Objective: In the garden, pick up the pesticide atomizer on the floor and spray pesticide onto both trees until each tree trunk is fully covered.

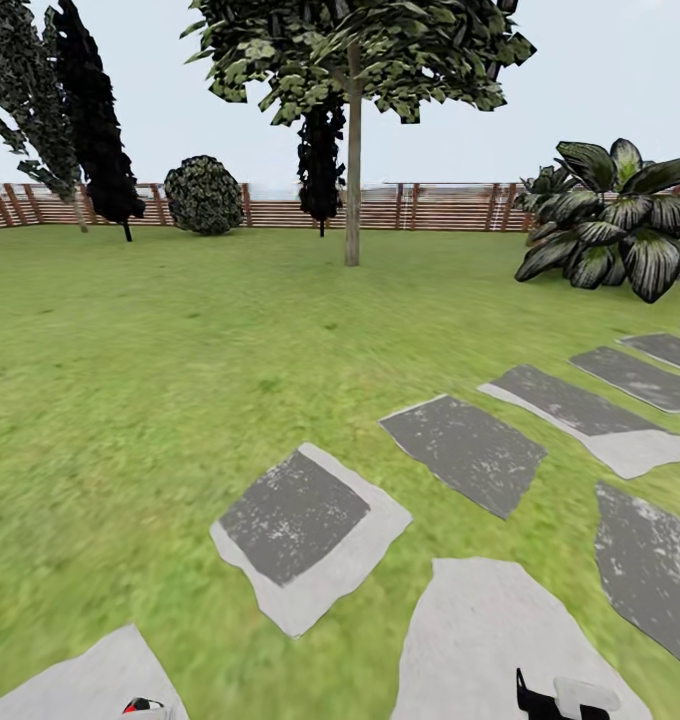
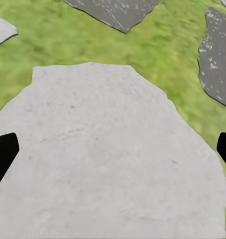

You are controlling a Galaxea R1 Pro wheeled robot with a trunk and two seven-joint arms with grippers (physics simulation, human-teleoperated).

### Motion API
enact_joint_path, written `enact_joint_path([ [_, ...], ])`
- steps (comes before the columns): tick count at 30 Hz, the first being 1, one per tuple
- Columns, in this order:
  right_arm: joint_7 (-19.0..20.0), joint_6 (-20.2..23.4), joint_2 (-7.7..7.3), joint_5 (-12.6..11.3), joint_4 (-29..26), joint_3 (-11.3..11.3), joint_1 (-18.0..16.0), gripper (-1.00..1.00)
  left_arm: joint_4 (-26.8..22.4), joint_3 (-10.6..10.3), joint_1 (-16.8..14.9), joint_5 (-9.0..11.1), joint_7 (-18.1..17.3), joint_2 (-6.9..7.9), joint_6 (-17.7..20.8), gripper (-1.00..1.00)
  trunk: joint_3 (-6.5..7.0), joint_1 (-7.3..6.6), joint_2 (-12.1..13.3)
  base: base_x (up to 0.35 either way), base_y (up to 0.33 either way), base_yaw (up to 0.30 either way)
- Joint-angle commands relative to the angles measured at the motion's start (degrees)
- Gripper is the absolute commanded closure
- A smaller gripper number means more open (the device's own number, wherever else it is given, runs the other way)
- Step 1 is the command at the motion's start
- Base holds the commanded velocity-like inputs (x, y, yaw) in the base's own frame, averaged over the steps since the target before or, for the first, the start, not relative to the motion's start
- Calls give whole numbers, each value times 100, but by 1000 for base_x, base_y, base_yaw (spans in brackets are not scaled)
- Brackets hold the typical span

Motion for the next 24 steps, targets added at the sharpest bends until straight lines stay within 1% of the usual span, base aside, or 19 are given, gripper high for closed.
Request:
enact_joint_path([
  [1, -17, -15, 2, 26, 6, -7, -4, -100, 3, -17, -3, 14, 57, 0, -16, 100, -5, 3, -2, 337, 0, 0],
  [24, -17, -15, 2, 25, 2, -7, -4, -100, 3, -17, -3, 14, 57, 0, -9, 100, -5, 3, -2, 337, 0, 0],
])
